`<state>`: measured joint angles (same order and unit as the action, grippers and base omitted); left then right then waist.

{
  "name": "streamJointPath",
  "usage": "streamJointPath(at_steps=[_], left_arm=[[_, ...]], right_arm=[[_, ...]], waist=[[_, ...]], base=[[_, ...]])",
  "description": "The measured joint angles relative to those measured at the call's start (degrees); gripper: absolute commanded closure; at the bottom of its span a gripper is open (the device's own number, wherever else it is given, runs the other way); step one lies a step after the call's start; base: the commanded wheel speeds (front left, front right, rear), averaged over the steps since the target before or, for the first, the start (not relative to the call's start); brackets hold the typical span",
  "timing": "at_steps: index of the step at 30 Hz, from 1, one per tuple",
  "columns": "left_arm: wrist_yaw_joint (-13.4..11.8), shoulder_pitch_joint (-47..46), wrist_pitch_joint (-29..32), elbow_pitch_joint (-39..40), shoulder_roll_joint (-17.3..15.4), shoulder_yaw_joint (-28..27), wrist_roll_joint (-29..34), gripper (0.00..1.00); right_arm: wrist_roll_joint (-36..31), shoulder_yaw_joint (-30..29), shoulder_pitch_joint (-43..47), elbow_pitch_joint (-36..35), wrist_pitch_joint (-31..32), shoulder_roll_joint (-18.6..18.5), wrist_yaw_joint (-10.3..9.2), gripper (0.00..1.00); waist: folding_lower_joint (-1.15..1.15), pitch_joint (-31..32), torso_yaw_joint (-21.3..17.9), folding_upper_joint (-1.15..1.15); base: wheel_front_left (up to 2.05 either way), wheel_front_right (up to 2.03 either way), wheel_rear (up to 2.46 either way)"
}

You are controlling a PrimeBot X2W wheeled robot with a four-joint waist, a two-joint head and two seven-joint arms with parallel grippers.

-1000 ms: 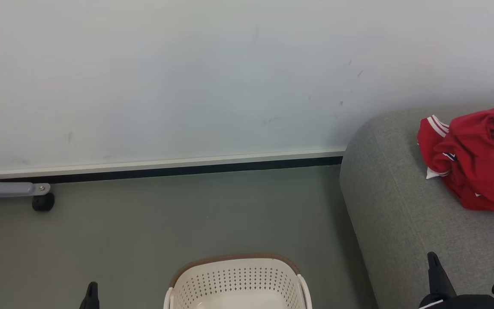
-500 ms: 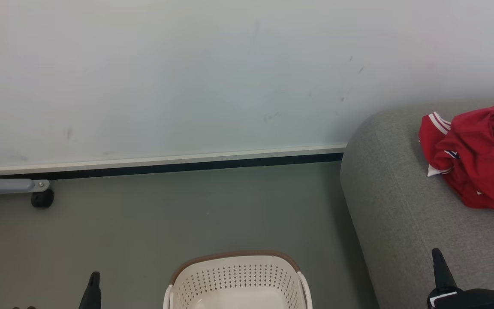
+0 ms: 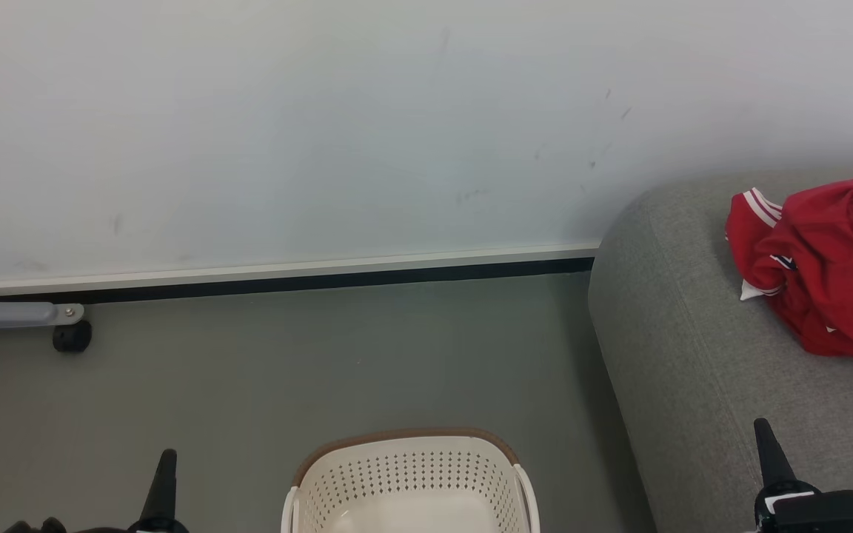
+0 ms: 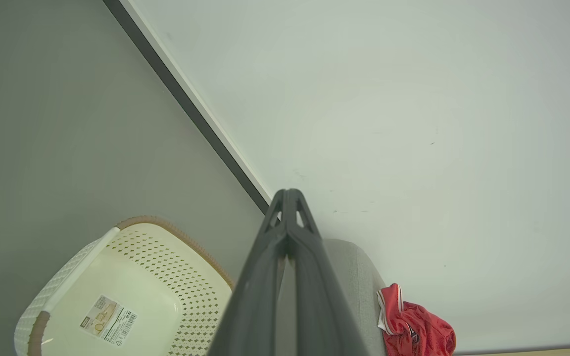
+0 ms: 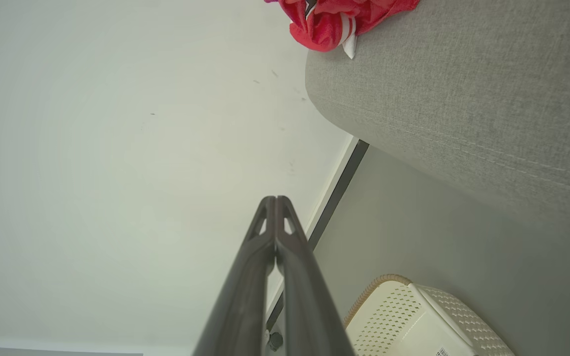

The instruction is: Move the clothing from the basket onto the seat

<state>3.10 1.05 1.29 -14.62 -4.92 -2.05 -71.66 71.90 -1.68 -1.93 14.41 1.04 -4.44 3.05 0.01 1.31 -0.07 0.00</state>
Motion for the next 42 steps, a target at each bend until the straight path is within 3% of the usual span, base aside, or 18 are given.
streamJointPath(at_steps=[29, 42], left_arm=[[3.55, -5.22, 5.03, -2.24, 2.34, -3.1, -18.83, 1.0], [3.98, -5.58, 5.22, -2.34, 2.45, -3.23, -19.98, 1.0]], right_arm=[[19.11, -5.8, -2.71, 2.63, 5.1, 1.82, 3.61, 1.0], [19.52, -6.0, -3.34, 2.72, 5.46, 1.91, 3.85, 1.0]], waist=[[-0.01, -1.39, 0.07, 0.0], [-0.01, -1.41, 0.07, 0.0]], base=[[0.0, 0.0, 0.0], [0.0, 0.0, 0.0]])
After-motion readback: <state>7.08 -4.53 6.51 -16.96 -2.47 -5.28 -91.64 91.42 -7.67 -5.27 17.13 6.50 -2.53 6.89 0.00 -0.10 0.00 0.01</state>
